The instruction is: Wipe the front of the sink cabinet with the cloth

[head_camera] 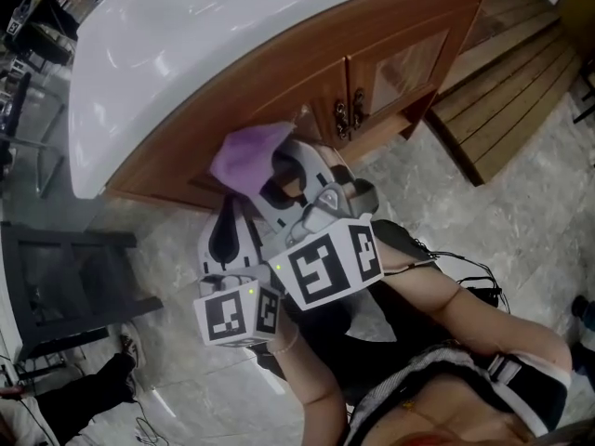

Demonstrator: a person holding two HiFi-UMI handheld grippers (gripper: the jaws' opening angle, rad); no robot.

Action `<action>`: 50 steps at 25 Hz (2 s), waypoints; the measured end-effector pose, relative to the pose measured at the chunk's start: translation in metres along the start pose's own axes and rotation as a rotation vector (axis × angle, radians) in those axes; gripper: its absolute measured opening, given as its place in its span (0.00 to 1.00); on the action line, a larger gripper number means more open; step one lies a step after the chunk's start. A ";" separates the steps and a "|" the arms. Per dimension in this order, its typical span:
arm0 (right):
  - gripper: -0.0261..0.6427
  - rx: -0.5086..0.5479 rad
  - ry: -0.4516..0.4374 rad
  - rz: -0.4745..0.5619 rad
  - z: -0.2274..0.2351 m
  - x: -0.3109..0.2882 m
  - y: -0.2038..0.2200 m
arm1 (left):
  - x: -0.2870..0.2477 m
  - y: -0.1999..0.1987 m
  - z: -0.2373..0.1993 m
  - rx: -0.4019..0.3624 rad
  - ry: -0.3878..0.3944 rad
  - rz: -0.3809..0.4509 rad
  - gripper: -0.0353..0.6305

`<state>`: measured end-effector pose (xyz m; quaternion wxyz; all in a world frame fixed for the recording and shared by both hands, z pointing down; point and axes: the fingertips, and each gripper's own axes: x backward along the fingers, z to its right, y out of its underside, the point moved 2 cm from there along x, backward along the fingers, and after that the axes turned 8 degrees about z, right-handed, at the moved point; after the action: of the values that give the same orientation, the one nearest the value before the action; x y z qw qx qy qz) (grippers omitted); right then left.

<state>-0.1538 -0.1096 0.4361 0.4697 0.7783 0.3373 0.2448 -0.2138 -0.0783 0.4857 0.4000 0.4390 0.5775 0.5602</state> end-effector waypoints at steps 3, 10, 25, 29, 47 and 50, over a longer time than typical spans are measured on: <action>0.31 -0.003 0.010 -0.011 0.009 0.005 0.006 | -0.005 0.001 0.005 0.002 0.012 0.003 0.05; 0.31 -0.015 0.065 -0.051 0.043 0.023 0.025 | -0.022 0.004 0.026 -0.005 0.086 0.005 0.05; 0.31 -0.116 0.118 -0.017 0.104 0.055 0.041 | -0.013 0.012 0.035 -0.007 0.082 -0.025 0.05; 0.31 -0.108 0.097 -0.014 0.105 0.054 0.042 | 0.002 0.016 0.014 -0.038 0.011 -0.032 0.05; 0.31 -0.010 0.024 -0.005 0.057 0.050 0.039 | 0.025 0.026 -0.008 0.020 -0.054 -0.046 0.05; 0.31 -0.036 -0.064 -0.039 0.019 0.047 0.041 | 0.031 0.030 -0.013 0.079 -0.052 -0.036 0.05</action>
<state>-0.0983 -0.0984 0.4676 0.4987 0.7705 0.3327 0.2168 -0.2338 -0.0529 0.5174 0.4072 0.4582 0.5965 0.5181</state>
